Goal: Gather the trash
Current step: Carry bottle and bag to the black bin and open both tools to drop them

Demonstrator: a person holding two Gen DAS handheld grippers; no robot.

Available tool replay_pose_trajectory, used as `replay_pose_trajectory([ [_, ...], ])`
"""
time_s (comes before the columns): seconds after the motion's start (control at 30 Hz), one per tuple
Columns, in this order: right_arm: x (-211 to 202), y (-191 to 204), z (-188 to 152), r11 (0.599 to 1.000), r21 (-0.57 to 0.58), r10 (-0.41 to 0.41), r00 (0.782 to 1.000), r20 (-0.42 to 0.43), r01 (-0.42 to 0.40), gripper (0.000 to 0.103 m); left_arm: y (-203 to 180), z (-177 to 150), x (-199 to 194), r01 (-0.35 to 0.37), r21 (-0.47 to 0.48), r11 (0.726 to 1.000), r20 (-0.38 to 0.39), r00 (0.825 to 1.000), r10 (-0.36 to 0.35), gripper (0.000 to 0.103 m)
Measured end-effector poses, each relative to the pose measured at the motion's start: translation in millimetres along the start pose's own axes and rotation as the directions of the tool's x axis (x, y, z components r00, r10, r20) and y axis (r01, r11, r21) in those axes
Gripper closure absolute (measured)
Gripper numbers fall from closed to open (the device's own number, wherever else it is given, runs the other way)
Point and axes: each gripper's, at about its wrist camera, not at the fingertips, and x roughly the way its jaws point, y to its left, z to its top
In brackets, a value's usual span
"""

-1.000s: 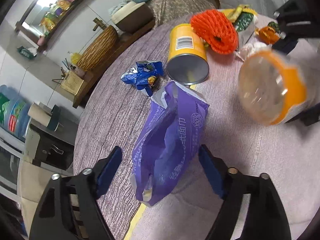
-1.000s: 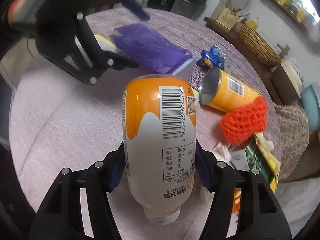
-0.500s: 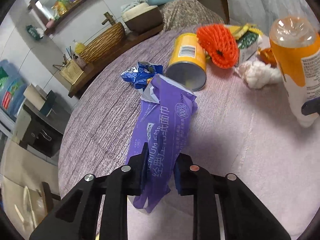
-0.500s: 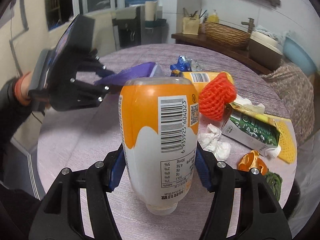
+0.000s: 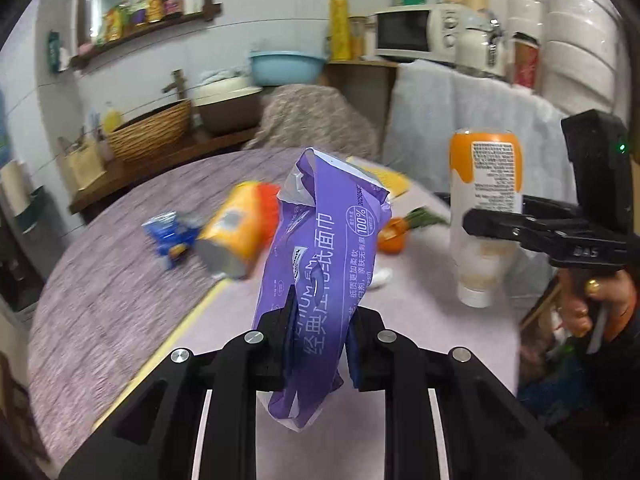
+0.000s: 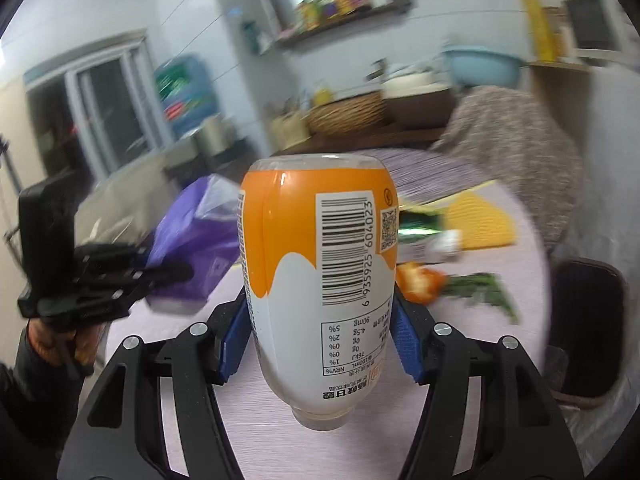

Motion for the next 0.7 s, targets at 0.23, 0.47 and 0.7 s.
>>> replay_pose_trajectory([
  [0.23,-71.3,-97.6,5.1,0.902,0.146,-0.424,0.899,0.113,0.407,0.041,-88.2,73.1,83.5,0.285,0.000,0.959,-0.049,0.957,-0.285,0.082],
  [0.47,-102.3,-172.5,-9.0,0.762,0.242,-0.632,0.771,0.078,0.601,0.041,-199.9,124.5,192.8,0.377,0.024,0.926,-0.205,0.908,-0.364,0.082],
  [0.7,-101.3,-238.2,-39.7,0.712,0.288,-0.671,0.742,0.009,0.640,0.041,-256.3,130.0,285.2,0.306,0.034,0.951,-0.327,0.903,-0.279,0.083],
])
